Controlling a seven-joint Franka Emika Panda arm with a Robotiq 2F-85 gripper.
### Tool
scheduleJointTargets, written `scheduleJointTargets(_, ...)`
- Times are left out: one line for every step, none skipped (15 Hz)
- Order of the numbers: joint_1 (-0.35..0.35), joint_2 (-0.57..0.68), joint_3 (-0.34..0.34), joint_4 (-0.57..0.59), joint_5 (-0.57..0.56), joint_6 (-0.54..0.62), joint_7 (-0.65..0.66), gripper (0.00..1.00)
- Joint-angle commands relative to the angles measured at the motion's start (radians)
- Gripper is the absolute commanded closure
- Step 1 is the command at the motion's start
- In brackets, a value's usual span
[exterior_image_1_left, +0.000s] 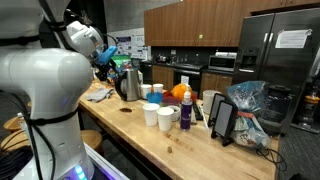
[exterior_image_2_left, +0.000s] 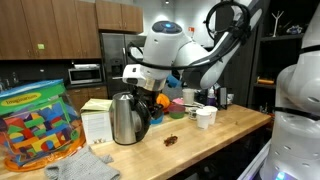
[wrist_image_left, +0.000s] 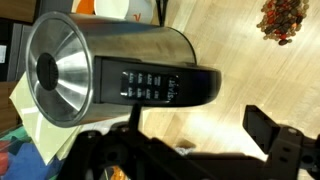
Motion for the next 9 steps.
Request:
scheduleJointTargets(-0.005, -0.065, -0.006, -0.049, 0.013, 0.014, -0.027, 0.0)
scheduleJointTargets(-0.004, -0.073, -0.007, -0.056, 0.012, 0.013, -0.025, 0.0)
scheduleJointTargets(-0.004, -0.08, -0.008, -0.062, 0.013, 0.014, -0.025, 0.0)
scheduleJointTargets(-0.004, -0.087, -0.009, -0.068, 0.014, 0.015, -0.025, 0.0)
scheduleJointTargets(-0.004, -0.093, -0.011, -0.073, 0.014, 0.018, -0.025, 0.0)
scheduleJointTargets(-0.004, -0.097, -0.014, -0.078, 0.014, 0.019, -0.026, 0.0)
scheduleJointTargets(-0.005, -0.1, -0.016, -0.081, 0.014, 0.02, -0.026, 0.0)
scheduleJointTargets(-0.005, -0.102, -0.019, -0.084, 0.014, 0.022, -0.028, 0.0)
scheduleJointTargets(-0.007, -0.103, -0.021, -0.086, 0.01, 0.026, -0.027, 0.0)
